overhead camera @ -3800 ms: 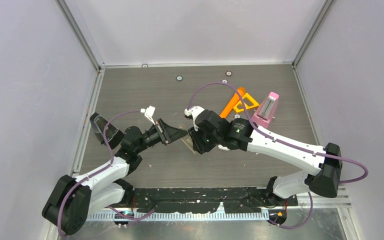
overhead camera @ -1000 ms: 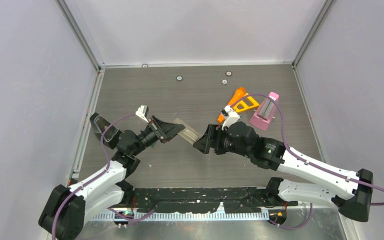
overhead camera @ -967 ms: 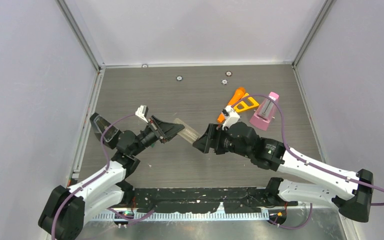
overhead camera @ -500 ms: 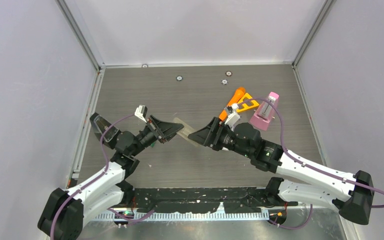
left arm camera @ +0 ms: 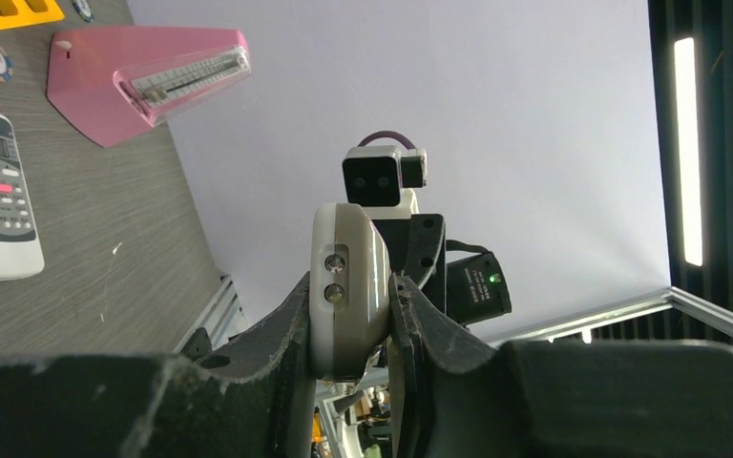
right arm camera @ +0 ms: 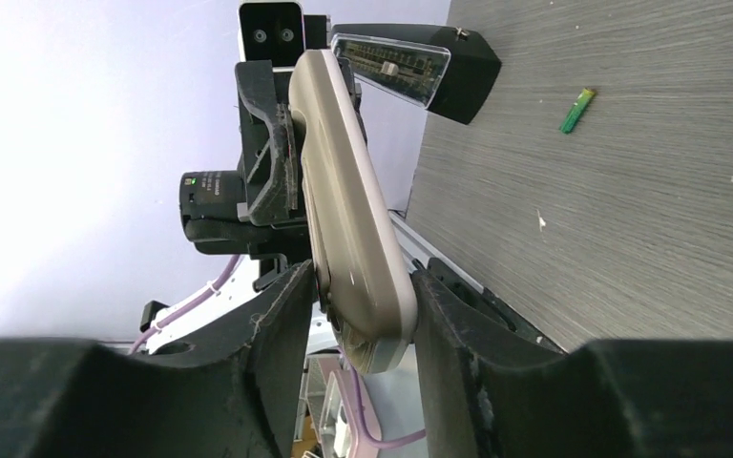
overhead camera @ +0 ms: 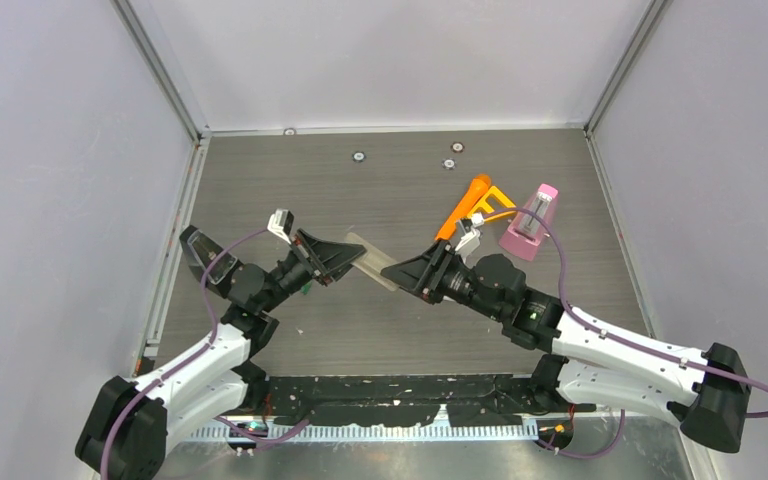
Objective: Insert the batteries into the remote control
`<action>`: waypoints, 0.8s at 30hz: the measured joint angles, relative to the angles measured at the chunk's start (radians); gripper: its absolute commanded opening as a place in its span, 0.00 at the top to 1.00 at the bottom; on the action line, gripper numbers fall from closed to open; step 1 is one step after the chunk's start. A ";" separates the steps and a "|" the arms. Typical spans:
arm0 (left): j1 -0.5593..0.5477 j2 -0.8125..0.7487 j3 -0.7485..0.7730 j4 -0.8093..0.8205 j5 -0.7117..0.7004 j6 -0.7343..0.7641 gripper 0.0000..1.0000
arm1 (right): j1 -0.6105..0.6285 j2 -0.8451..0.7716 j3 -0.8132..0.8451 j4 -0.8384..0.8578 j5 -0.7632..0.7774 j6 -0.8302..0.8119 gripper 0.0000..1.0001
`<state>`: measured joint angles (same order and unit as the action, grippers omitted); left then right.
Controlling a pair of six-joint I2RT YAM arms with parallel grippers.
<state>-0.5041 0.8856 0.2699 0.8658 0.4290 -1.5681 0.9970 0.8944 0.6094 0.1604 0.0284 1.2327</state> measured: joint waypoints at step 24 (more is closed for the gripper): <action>0.000 -0.057 -0.008 -0.019 0.027 0.074 1.00 | -0.034 -0.042 0.011 -0.028 -0.082 -0.094 0.10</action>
<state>-0.5045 0.8284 0.2623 0.8467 0.4564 -1.4937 0.9634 0.8520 0.6209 0.1326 -0.0540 1.1385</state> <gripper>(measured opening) 0.285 0.895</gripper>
